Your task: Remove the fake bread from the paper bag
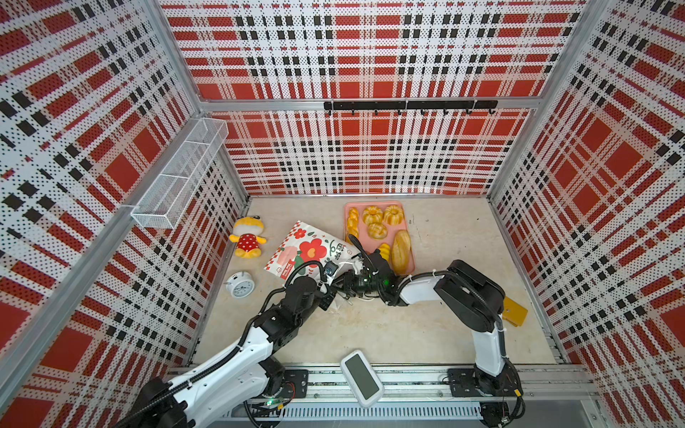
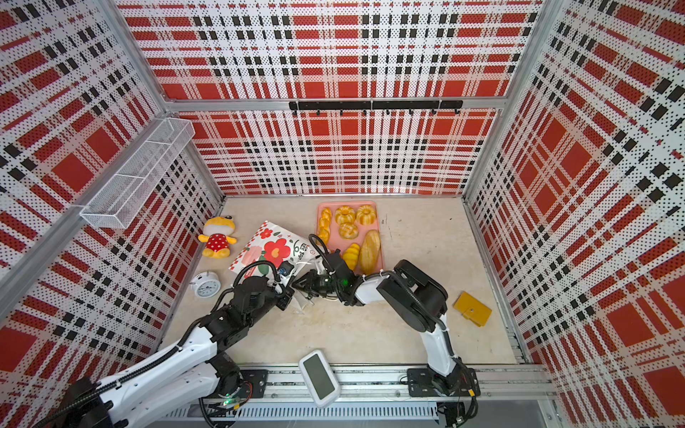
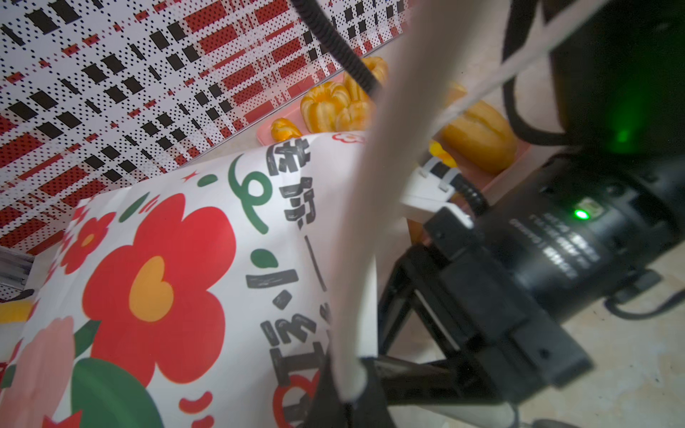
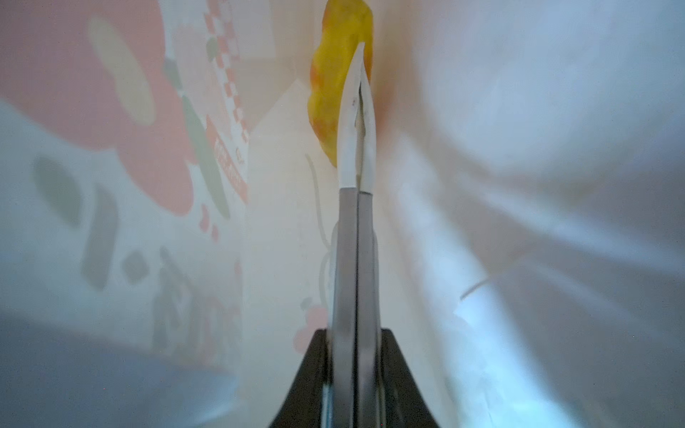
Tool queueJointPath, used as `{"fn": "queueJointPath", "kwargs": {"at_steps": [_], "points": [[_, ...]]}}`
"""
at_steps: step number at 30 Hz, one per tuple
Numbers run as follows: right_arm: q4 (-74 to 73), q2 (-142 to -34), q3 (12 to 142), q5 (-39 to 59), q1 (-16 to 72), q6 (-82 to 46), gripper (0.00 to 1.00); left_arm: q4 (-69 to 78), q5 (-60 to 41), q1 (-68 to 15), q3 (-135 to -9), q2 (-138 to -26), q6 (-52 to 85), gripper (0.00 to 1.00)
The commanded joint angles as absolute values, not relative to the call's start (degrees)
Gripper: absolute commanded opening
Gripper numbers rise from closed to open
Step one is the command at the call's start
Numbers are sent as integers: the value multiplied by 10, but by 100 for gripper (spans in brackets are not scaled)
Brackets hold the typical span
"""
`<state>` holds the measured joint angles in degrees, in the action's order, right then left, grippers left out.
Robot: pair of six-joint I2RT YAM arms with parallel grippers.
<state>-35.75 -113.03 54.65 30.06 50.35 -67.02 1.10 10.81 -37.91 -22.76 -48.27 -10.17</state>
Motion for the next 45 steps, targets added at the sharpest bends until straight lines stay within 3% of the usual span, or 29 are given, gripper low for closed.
{"fn": "queueJointPath", "kwargs": {"at_steps": [1, 18, 24, 27, 32, 38, 45], "points": [[-425, -1086, 509, 277, 511, -666, 0, 32, 110, -373, -231, -471, -79, 0], [-274, -896, 403, 186, 541, -593, 0, 26, 124, -361, -235, -453, -49, 0], [-241, -886, 407, 188, 546, -577, 1, 26, 123, -361, -231, -450, -47, 0], [-243, -897, 416, 190, 547, -578, 15, 26, 122, -362, -230, -447, -46, 0], [-212, -918, 452, 198, 546, -524, 29, 24, 121, -363, -229, -438, -48, 0], [-193, -920, 472, 204, 545, -420, 38, 21, 120, -364, -228, -433, -48, 0], [-148, -901, 466, 153, 547, -332, 39, 9, 115, -364, -236, -444, -54, 0]]}}
